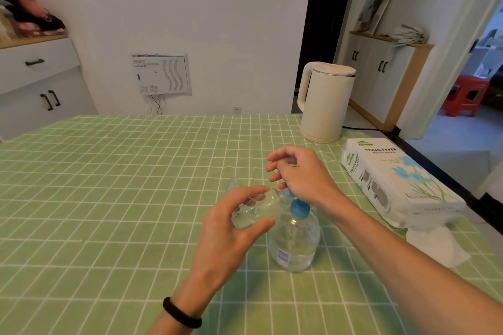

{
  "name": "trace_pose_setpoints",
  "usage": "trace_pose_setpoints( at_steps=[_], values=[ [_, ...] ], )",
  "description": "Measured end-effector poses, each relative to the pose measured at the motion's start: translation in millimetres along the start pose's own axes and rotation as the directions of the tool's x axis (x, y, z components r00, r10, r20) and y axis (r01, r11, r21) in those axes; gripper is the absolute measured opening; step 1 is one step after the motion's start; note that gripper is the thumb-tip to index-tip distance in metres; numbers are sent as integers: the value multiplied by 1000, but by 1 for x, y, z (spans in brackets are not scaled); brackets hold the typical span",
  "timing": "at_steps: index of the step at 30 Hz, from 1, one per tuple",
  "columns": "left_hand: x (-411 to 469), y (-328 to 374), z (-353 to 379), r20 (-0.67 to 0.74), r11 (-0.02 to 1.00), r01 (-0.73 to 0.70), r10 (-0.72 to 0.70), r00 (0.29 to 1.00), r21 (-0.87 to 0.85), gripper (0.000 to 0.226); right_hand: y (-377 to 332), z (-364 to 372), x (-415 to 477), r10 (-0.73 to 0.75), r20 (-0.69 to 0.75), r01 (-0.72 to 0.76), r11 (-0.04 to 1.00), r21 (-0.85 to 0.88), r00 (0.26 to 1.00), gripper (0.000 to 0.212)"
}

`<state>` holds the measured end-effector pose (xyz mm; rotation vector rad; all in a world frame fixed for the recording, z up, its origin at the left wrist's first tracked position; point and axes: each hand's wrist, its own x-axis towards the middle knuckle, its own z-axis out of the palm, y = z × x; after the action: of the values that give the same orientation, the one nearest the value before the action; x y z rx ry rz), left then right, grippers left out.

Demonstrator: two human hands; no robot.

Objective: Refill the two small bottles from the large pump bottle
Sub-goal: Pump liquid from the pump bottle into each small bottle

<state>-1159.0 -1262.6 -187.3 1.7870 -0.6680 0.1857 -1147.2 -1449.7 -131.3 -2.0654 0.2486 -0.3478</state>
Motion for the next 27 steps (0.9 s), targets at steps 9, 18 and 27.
trace_pose_setpoints(
  at_steps=[9,18,27],
  values=[
    [-2,-3,1,6,1000,19,-19,1000,0,48,5,4,-3,35,-2,-35,999,-22,999,33],
    [-4,-2,1,6,999,34,-34,999,-11,49,6,5,-3,41,-18,-41,998,-39,999,33],
    [2,0,-1,-6,1000,4,-4,1000,-11,50,-1,3,4,-4,-20,3,999,-52,1000,29]
  ],
)
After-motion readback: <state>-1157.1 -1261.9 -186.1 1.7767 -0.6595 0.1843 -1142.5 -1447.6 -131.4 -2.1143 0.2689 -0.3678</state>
